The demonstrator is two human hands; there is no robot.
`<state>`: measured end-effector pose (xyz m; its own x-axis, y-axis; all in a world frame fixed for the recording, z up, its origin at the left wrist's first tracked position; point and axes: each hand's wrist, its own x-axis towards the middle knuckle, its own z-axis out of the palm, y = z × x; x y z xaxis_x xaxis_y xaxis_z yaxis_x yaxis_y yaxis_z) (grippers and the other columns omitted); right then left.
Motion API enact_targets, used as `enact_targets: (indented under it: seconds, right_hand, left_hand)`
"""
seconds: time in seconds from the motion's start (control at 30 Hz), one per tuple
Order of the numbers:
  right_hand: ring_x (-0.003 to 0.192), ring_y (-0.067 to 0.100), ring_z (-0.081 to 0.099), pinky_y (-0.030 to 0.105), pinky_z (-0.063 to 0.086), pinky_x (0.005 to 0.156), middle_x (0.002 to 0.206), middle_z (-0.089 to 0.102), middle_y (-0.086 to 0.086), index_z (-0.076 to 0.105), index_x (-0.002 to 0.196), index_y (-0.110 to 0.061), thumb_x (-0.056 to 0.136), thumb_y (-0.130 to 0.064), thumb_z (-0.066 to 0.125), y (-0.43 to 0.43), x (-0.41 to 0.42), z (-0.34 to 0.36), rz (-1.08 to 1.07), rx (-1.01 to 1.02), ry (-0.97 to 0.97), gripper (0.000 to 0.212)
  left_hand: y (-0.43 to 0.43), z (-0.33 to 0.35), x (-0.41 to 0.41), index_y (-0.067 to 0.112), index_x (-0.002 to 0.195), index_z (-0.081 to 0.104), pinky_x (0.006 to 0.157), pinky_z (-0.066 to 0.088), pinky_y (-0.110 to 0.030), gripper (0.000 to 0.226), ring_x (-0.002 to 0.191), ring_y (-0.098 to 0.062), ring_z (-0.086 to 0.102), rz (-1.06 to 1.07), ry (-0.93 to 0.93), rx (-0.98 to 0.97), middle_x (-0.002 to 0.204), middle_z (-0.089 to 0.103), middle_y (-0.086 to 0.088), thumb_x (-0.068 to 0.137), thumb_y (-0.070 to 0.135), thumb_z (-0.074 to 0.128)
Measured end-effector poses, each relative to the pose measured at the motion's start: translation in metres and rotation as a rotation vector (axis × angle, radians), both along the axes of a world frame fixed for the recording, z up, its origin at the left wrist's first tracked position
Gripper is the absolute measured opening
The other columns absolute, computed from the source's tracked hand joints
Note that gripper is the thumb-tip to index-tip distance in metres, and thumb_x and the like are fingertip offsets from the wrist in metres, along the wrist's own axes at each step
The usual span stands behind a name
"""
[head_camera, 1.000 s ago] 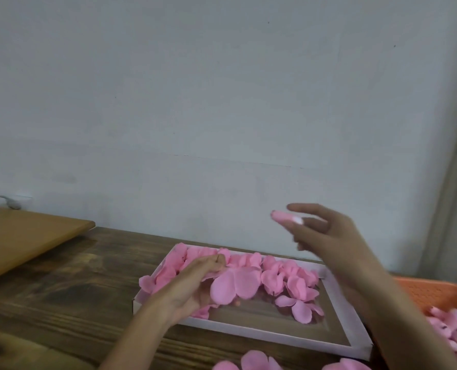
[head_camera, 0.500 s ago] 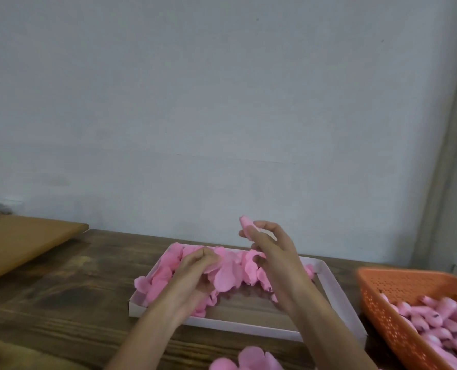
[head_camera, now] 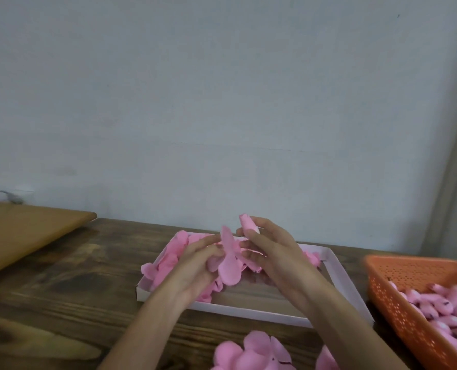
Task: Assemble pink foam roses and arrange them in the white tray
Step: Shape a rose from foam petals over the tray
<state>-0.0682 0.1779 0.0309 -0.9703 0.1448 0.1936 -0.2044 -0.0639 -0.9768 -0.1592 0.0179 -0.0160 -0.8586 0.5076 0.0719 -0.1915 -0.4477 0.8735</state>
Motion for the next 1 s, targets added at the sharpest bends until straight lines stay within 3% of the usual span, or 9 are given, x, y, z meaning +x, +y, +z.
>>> enact_targets:
  seconds: [0.13,0.23,0.33,0.5,0.6,0.7,0.77,0.9,1.0]
  right_hand:
    - [0.101,0.026,0.070,0.048,0.055,0.085,0.108,0.077,-0.002,0.060,0.120,-0.008,0.101,-0.030,0.063,0.006,0.002,0.005,-0.047,0.043,0.022,0.029]
    - [0.097,0.032,0.073,0.051,0.057,0.075,0.112,0.077,-0.003,0.054,0.120,-0.011,0.100,-0.036,0.064,0.006,0.003,0.008,-0.037,0.066,0.056,0.033]
    - [0.090,0.026,0.073,0.045,0.057,0.068,0.110,0.078,-0.004,0.058,0.115,-0.014,0.096,-0.038,0.068,0.005,0.004,0.007,-0.043,0.102,0.074,0.032]
    - [0.098,0.019,0.076,0.036,0.064,0.078,0.105,0.080,0.000,0.065,0.111,-0.005,0.096,-0.018,0.071,0.008,0.001,0.004,-0.049,0.149,0.124,0.021]
    - [0.097,0.018,0.075,0.035,0.063,0.078,0.102,0.078,0.001,0.068,0.104,-0.006,0.092,-0.011,0.075,0.010,0.000,0.001,-0.091,0.243,0.201,0.015]
    - [0.095,0.020,0.075,0.047,0.061,0.077,0.100,0.076,0.001,0.068,0.100,-0.008,0.091,-0.009,0.076,0.011,0.000,-0.001,-0.108,0.297,0.213,0.013]
    - [0.092,0.019,0.075,0.043,0.061,0.077,0.099,0.076,0.000,0.069,0.100,-0.008,0.090,-0.007,0.076,0.011,-0.001,-0.002,-0.128,0.320,0.232,0.013]
    - [0.086,0.014,0.075,0.030,0.063,0.073,0.094,0.076,-0.002,0.070,0.097,-0.010,0.088,-0.004,0.076,0.012,-0.004,-0.002,-0.171,0.374,0.278,0.012]
    - [0.088,0.016,0.076,0.032,0.063,0.076,0.094,0.077,-0.001,0.071,0.096,-0.010,0.088,-0.003,0.077,0.012,-0.005,-0.002,-0.162,0.383,0.284,0.012]
  left_hand:
    - [0.001,-0.002,0.001,0.001,0.077,0.077,0.095,0.035,-0.050,0.019,0.121,-0.046,0.052,-0.008,0.006,-0.060,0.127,0.057,-0.041,0.085,-0.004,0.060]
    - [0.004,-0.005,-0.002,-0.016,0.119,0.063,0.091,0.045,-0.045,0.029,0.114,-0.040,0.057,0.011,-0.041,-0.031,0.125,0.059,-0.034,0.091,-0.007,0.059]
    - [0.005,-0.001,0.000,-0.014,0.133,0.058,0.073,0.056,-0.038,0.035,0.103,-0.034,0.064,0.017,-0.009,-0.033,0.124,0.061,-0.033,0.099,-0.008,0.053]
    - [0.005,-0.003,-0.003,-0.011,0.126,0.067,0.117,0.040,-0.057,0.031,0.131,-0.045,0.059,0.013,0.007,0.000,0.134,0.062,-0.035,0.098,-0.011,0.052]
    - [0.004,-0.002,-0.001,-0.005,0.113,0.076,0.106,0.053,-0.048,0.027,0.118,-0.035,0.070,0.012,0.004,-0.017,0.124,0.071,-0.028,0.097,-0.012,0.056]
    - [0.004,-0.001,0.000,-0.007,0.122,0.071,0.106,0.055,-0.047,0.029,0.117,-0.035,0.071,0.020,0.008,-0.012,0.124,0.072,-0.028,0.096,-0.010,0.058]
    - [0.004,0.001,0.000,-0.007,0.122,0.070,0.099,0.060,-0.043,0.029,0.110,-0.032,0.073,0.026,0.007,-0.003,0.120,0.073,-0.027,0.095,-0.010,0.060]
    - [0.002,0.004,0.000,-0.007,0.109,0.073,0.061,0.061,-0.028,0.021,0.073,-0.018,0.074,0.005,0.034,-0.004,0.083,0.075,-0.016,0.096,-0.012,0.058]
    - [0.001,0.003,-0.002,-0.006,0.103,0.074,0.057,0.058,-0.024,0.020,0.059,-0.012,0.069,-0.007,0.046,0.010,0.068,0.071,-0.008,0.095,-0.012,0.057]
